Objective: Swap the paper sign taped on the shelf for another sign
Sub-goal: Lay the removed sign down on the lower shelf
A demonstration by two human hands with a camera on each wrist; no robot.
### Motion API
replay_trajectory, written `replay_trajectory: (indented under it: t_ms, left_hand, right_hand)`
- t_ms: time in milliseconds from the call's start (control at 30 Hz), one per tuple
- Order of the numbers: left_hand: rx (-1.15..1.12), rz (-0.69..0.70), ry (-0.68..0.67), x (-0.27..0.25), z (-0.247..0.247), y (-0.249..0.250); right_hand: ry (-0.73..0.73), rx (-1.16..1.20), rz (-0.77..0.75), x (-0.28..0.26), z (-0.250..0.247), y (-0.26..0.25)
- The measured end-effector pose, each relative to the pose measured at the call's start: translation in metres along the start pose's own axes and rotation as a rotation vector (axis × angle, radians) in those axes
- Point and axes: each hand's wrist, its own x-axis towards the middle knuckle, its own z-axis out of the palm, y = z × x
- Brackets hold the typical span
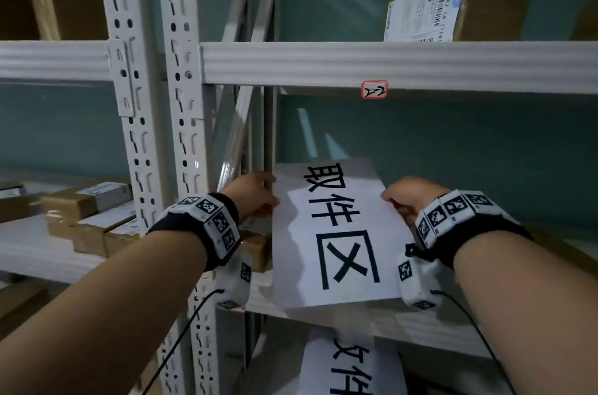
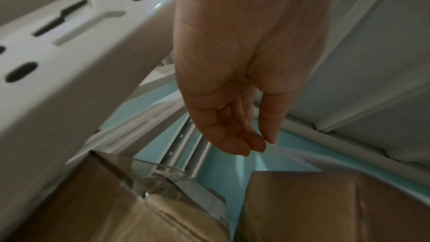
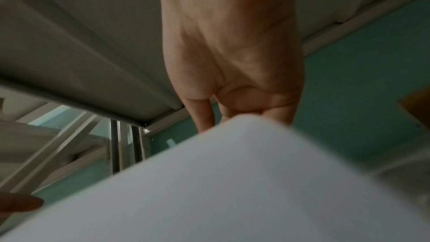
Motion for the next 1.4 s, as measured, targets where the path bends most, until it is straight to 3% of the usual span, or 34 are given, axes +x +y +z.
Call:
replay_trajectory:
  t_ms: [167, 533, 833, 1200, 1400]
  left_hand:
    - [0.067, 0.0, 0.053, 0.001, 0.004, -0.001]
    - [0.153, 0.011, 0.012, -0.011, 0.011, 0.002]
    - [0.09, 0.108, -0.026, -0.054, -0.01, -0.006]
    - [0.07, 0.201, -0.086, -0.126, -0.011, -0.048]
    - [0.022, 0.174, -0.176, -0.142, 0.0, -0.075]
  right_hand:
    - [-0.084, 0.074, 0.074, -0.005, -0.002, 0.011]
    - [-0.103, -0.03, 0.088, -0.023, -0.007, 0.019]
    - [0.068, -0.21, 0.095, -0.096, -0.002, 0.007]
    - [0.263, -0.068, 0.161, -0.174, 0.038, 0.016]
    - [0.277, -0.064, 0.225, -0.197, 0.051, 0.04]
